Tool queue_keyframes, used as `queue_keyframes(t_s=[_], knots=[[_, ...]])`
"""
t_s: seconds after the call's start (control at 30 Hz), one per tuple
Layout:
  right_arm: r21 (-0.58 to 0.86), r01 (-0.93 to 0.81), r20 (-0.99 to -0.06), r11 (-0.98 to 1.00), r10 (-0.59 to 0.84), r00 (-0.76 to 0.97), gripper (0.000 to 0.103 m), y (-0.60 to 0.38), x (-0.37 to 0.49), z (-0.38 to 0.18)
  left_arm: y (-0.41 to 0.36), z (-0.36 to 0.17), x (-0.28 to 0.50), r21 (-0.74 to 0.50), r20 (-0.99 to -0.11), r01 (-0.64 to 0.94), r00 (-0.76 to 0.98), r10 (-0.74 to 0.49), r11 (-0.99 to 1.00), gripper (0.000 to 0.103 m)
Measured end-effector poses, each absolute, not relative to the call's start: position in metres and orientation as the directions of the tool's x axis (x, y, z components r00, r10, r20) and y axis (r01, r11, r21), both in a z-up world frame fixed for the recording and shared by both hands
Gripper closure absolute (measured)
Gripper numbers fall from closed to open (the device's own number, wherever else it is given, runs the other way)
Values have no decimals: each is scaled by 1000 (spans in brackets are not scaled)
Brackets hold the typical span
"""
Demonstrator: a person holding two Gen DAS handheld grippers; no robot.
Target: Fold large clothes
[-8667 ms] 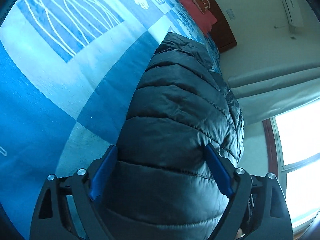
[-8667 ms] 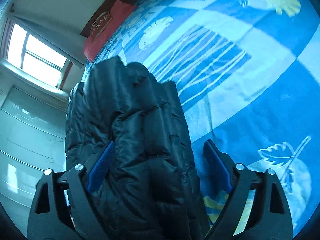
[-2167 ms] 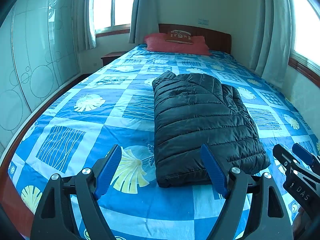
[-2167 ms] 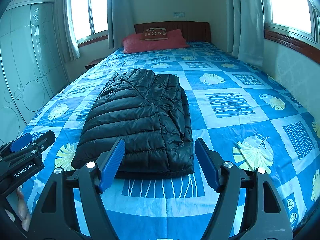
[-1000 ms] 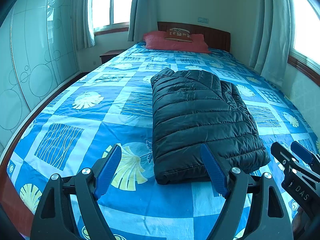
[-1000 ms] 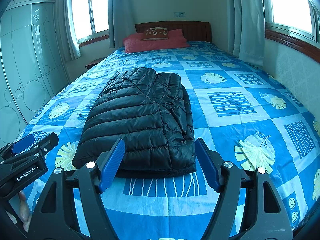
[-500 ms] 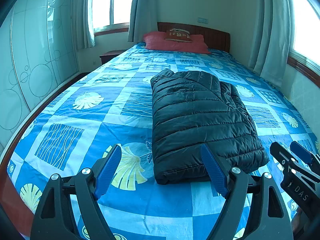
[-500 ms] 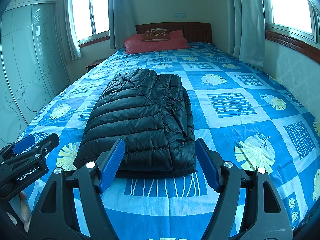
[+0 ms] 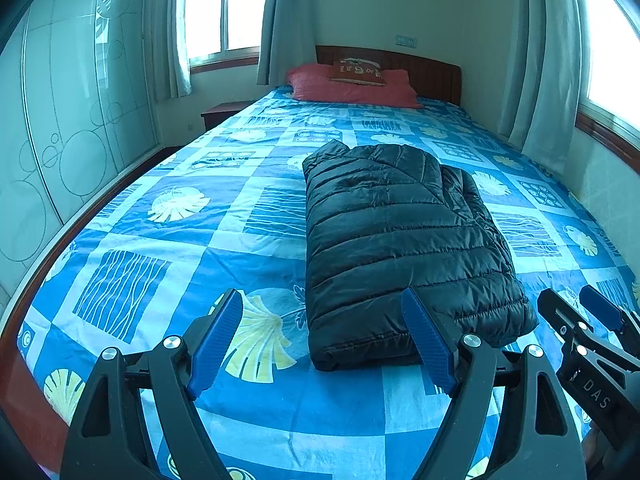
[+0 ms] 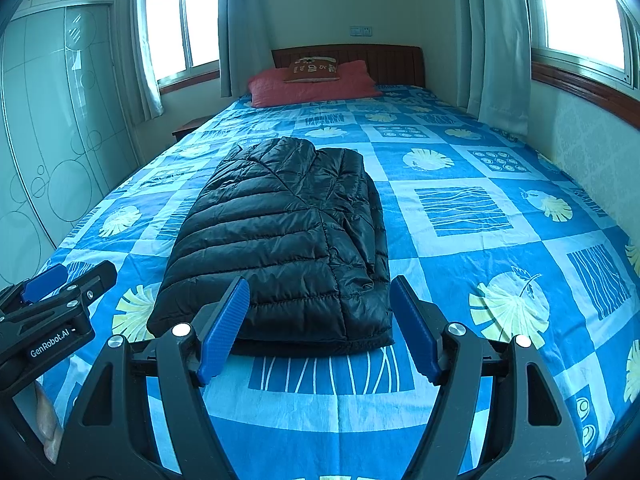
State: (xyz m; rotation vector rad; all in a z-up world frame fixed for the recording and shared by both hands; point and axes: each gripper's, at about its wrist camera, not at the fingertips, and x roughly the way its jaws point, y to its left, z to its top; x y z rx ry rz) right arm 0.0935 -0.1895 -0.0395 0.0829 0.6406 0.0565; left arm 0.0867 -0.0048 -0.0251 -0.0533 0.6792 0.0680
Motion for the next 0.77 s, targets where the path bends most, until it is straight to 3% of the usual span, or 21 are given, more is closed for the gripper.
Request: queue_keyframes(t_s=[0.1, 0.17, 0.6, 0.67, 0.77], knots=[[95, -26, -596, 995, 78, 800, 31, -189, 94, -40, -5, -21, 87, -26, -614, -68, 788, 38, 997, 23], [95, -26, -596, 995, 78, 799, 31, -190, 93, -40, -6, -19, 87, -14, -608, -74, 793, 51, 997, 15], [103, -22, -604, 994, 81, 793, 30, -202, 99, -48, -5, -21, 92, -2, -582, -65, 811, 52, 998, 15], [102, -8, -602, 995, 68, 796, 19, -207, 102, -50, 0, -26, 99, -5, -597, -62, 801, 47, 998, 15], [92, 15, -608, 996, 45, 792, 15, -215, 106, -55, 18, -38, 112, -9, -632, -111, 771, 80, 994, 15]])
